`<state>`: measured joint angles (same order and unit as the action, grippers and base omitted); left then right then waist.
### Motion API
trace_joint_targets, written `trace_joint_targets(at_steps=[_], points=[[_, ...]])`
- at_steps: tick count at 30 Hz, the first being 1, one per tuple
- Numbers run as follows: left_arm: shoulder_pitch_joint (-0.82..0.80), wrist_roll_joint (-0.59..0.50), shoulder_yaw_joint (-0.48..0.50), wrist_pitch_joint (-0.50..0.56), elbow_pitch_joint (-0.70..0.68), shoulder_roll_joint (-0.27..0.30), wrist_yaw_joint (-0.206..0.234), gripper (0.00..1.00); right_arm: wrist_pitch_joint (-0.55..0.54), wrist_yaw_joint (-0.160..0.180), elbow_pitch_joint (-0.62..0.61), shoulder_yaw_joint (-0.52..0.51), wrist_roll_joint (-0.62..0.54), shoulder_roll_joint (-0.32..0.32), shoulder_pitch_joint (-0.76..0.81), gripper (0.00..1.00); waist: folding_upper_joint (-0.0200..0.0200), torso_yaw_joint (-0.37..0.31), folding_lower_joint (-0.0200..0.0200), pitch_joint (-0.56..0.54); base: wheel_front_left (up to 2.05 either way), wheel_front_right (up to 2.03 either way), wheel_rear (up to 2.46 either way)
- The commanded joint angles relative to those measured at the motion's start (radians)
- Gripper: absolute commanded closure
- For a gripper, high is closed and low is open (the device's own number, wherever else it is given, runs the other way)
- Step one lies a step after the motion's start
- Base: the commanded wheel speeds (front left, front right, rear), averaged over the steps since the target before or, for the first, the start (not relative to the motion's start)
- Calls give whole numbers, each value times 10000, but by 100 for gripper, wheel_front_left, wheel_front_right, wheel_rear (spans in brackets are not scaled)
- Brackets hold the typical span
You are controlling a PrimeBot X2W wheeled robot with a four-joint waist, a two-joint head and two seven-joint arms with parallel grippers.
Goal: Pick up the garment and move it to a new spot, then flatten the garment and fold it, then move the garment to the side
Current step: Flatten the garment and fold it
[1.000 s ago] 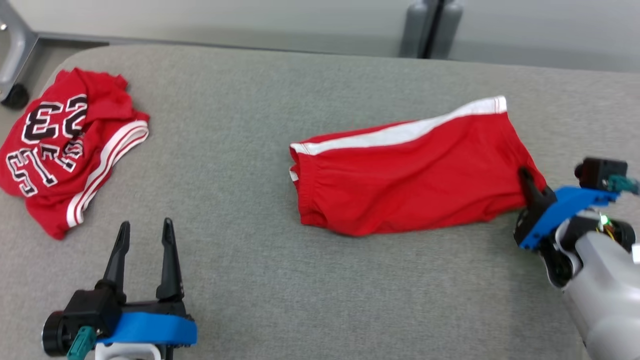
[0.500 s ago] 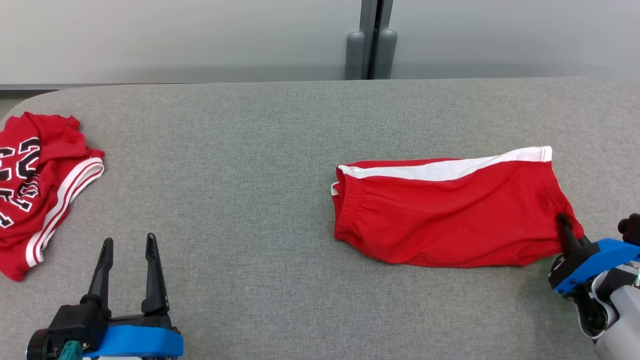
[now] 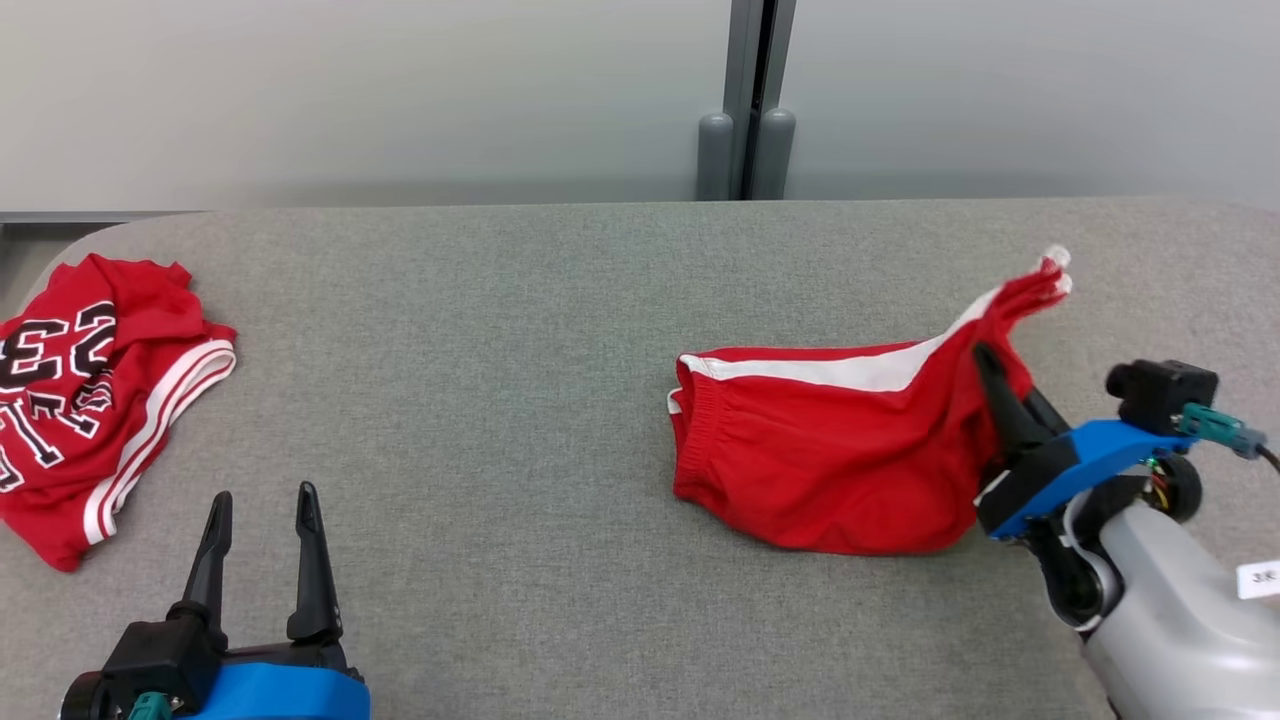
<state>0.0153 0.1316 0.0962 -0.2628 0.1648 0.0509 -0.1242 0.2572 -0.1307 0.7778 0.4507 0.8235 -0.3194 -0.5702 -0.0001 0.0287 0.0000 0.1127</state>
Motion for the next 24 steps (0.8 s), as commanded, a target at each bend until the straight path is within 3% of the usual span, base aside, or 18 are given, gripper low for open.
trace_joint_targets(at_steps=[1,10,19,20,21,24], points=[[41,6,-3,-29,24,-10,-49,0,47,-3,-232,78,-130,98,-146,100,1,38,0,-22,0,0,0],[-112,73,-166,-29,-11,-8,-65,0,-420,-2,-1604,1153,-825,1075,173,100,1,335,0,23,0,0,0],[-370,146,-319,-29,40,-10,-66,0,-603,-3,-637,1709,-1059,2213,419,100,1,666,0,294,0,0,0],[-409,149,-325,-29,45,-8,-67,0,-545,-3,-523,1775,-1114,2311,362,55,1,691,0,322,0,0,0],[-429,152,-321,-29,43,-8,-68,0,-466,-3,-418,1846,-1127,2400,315,0,1,701,0,336,0,0,0],[-438,139,-317,-29,28,-10,-69,0,-206,-2,-417,1931,-1055,2434,235,0,1,710,0,356,0,0,0]])
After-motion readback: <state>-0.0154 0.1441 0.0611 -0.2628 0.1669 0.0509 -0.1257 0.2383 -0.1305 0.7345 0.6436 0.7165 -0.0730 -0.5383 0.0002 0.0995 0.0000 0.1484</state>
